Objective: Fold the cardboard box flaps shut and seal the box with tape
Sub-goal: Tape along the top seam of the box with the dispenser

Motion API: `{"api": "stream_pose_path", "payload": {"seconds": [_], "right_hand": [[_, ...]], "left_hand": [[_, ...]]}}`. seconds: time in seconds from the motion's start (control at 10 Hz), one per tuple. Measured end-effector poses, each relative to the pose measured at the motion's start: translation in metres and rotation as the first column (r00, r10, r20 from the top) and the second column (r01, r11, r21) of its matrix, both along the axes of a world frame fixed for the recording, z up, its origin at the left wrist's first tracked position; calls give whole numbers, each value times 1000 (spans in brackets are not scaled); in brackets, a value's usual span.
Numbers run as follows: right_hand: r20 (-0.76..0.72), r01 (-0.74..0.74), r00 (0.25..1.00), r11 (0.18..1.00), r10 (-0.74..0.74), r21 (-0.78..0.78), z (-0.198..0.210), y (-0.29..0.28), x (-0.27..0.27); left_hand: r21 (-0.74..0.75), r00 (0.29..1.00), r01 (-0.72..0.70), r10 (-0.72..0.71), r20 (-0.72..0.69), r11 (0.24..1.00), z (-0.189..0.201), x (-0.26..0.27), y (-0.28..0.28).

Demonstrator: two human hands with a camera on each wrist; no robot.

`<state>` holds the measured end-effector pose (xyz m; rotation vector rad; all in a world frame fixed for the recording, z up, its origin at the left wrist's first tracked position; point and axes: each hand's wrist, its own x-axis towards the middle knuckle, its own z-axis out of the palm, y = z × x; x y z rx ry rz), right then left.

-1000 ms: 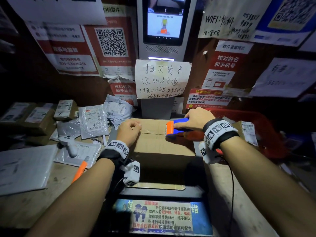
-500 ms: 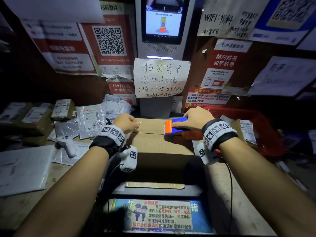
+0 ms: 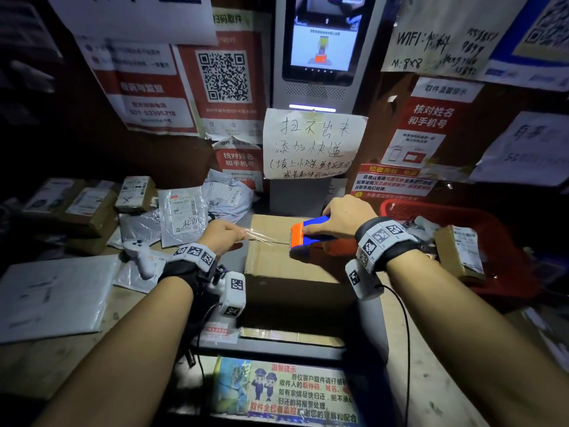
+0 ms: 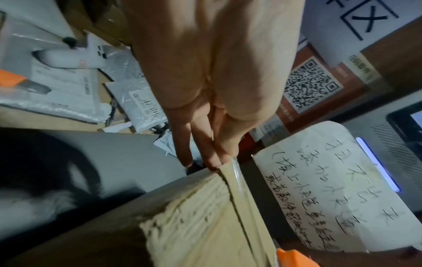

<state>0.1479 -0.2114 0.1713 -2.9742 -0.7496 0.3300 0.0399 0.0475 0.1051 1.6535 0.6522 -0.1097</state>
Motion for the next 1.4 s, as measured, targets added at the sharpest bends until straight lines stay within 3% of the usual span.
{"api": "stream_pose_path", "payload": {"seconds": [0.1, 0.2, 0.3, 0.4, 0.5, 0.7, 0.9, 1.1, 1.2, 1.3, 1.4], "right_hand": [[-19, 12, 1000, 1000, -12, 19, 0, 2, 0], [-47, 33, 998, 998, -31, 51, 0, 0, 2], [-65, 46, 997, 996, -41, 78, 0, 0, 4], [-78, 42, 996, 996, -36, 80, -1, 1, 5], [-73, 37, 997, 998, -33, 58, -2, 2, 5], [-45, 17, 999, 1000, -17, -1, -2, 9, 3], [-41, 39, 998, 999, -38, 6, -5, 9, 4], [-45, 51, 998, 999, -50, 16, -6, 10, 4], [-32, 56, 998, 998, -55, 11, -5, 9, 3], [-30, 53, 998, 999, -54, -5, -4, 10, 1], [-29, 57, 998, 998, -57, -5, -3, 10, 1]], "left_hand": [[-117, 1000, -19, 16, -21, 993, -1, -3, 0], [-131, 999, 19, -15, 33, 991, -1, -6, 2], [137, 870, 334, -360, 338, 933, -27, 6, 18], [-128, 1000, -19, 21, 15, 992, -27, 5, 14], [-115, 996, -22, 12, -92, 993, -34, 6, 14], [87, 983, -3, 19, -185, 996, -42, 8, 4], [212, 985, 24, 14, -174, 977, -40, 1, 17], [220, 990, 45, -14, -140, 975, -42, -10, 7], [162, 995, -33, 49, -90, 986, -39, -13, 4], [177, 999, -23, 17, 36, 984, -29, -12, -1], [244, 998, -24, 9, 64, 969, -19, -8, -8]]}}
